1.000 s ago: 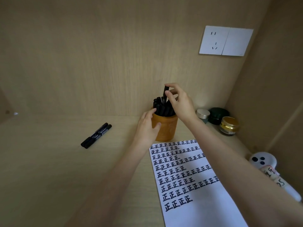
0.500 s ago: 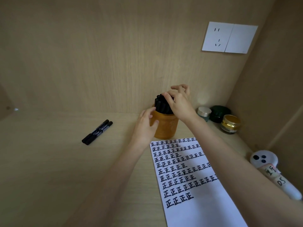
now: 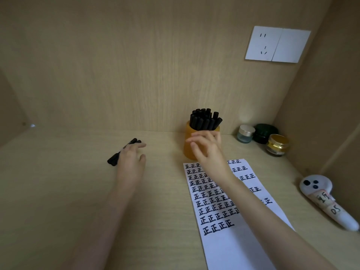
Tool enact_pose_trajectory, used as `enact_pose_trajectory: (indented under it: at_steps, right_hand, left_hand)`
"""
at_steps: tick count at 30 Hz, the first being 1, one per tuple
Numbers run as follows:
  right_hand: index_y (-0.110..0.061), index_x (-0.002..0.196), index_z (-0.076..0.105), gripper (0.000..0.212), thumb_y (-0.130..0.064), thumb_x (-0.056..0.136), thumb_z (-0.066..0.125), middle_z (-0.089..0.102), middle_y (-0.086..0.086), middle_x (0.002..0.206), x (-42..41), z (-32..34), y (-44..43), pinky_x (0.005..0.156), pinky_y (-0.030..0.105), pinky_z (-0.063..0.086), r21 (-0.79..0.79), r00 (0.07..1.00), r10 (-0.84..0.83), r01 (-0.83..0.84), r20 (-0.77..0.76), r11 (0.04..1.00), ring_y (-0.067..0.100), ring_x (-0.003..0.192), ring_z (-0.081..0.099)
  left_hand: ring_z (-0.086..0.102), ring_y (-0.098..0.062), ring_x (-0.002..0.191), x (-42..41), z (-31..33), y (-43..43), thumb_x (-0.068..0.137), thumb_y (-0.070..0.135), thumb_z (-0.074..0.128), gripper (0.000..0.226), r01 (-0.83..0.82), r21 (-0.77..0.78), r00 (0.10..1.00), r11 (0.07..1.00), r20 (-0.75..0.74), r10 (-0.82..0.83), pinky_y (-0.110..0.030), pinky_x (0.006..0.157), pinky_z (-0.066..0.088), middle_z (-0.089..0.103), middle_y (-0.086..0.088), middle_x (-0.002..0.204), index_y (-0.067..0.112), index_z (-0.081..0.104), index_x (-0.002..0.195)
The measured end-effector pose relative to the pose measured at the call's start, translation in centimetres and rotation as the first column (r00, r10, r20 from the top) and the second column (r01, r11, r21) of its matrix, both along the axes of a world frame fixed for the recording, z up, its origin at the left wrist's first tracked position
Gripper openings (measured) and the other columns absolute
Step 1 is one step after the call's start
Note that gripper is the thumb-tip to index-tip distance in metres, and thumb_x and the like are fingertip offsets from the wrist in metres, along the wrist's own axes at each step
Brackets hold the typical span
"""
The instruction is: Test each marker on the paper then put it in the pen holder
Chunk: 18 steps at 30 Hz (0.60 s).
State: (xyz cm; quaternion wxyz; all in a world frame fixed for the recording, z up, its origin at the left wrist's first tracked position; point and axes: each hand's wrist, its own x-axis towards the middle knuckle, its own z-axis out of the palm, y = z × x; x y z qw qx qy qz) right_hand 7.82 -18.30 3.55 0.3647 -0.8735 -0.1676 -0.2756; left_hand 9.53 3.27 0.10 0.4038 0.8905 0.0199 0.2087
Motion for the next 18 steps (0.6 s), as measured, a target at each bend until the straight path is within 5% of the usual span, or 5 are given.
enact_pose_trajectory:
  at_steps: [8,12,18]
  right_hand:
    - [-0.023,0.103,0.071,0.019,-0.016,0.096,0.055,0.063,-0.012,0.108,-3.2,-2.6,1.1,0.100,0.026,0.029,0.012,0.991,0.084,-0.083,-0.105,0.996,0.008,0.112,0.036]
    - [-0.022,0.105,0.070,0.020,-0.014,0.096,0.055,0.063,-0.012,0.107,-4.0,-2.9,0.9,0.097,0.006,0.022,0.002,0.991,0.080,-0.081,-0.109,0.997,0.005,0.112,0.035]
    - [-0.022,0.104,0.070,0.019,-0.014,0.096,0.055,0.062,-0.015,0.107,-4.6,-3.4,0.2,0.098,0.006,0.021,0.018,0.988,0.076,-0.074,-0.133,0.997,0.005,0.114,0.036]
  left_hand:
    - [0.048,-0.037,0.116,0.4,-1.4,4.6,0.083,0.002,0.059,0.048,-0.156,0.284,0.984,0.946,-0.042,0.174,-0.044,0.098,0.037,0.053,-0.019,0.127,0.004,0.051,0.130]
    - [0.053,-0.038,0.108,0.7,-1.5,4.9,0.086,0.012,0.060,0.040,-0.162,0.325,0.972,0.932,-0.111,0.208,-0.044,0.091,0.041,0.054,-0.019,0.123,0.004,0.057,0.125]
    - [0.053,-0.036,0.101,0.2,-1.7,4.4,0.086,0.014,0.062,0.029,-0.152,0.316,0.975,0.936,-0.108,0.195,-0.045,0.083,0.044,0.057,-0.021,0.110,0.004,0.062,0.113]
